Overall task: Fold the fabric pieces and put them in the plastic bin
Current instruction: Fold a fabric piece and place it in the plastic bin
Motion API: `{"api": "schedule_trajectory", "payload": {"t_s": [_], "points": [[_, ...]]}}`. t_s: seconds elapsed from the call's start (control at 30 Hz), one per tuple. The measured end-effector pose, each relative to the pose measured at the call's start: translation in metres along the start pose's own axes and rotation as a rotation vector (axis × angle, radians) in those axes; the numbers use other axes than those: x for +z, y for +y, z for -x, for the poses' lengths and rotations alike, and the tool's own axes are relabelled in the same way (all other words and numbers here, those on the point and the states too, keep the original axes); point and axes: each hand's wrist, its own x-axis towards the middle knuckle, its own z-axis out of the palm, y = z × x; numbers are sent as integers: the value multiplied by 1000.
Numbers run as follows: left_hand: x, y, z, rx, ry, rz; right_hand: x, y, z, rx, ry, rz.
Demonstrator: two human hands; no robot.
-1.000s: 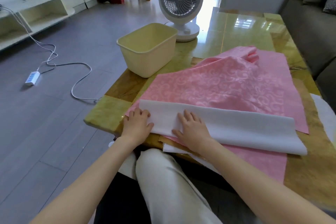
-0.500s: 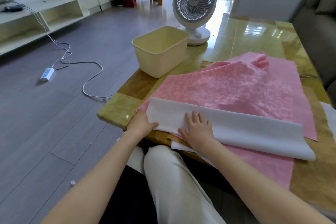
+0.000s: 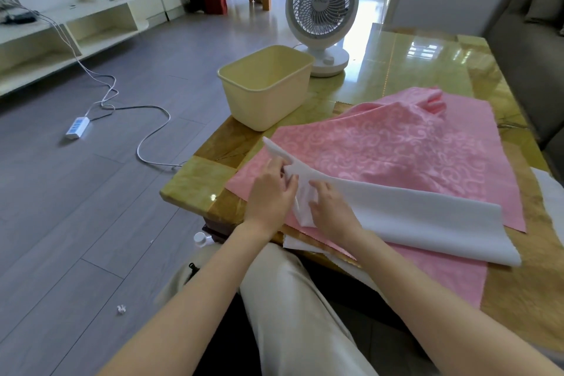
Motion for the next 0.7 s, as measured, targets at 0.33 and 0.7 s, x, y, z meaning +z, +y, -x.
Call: {"api": "schedule_trajectory", "payload": {"t_s": [0.33, 0.7], "points": [[58, 22, 17, 191, -233, 55, -44, 20, 27, 146, 275, -574], [61, 8, 10, 115, -425, -176, -33, 58, 24, 514, 25, -433]]}}
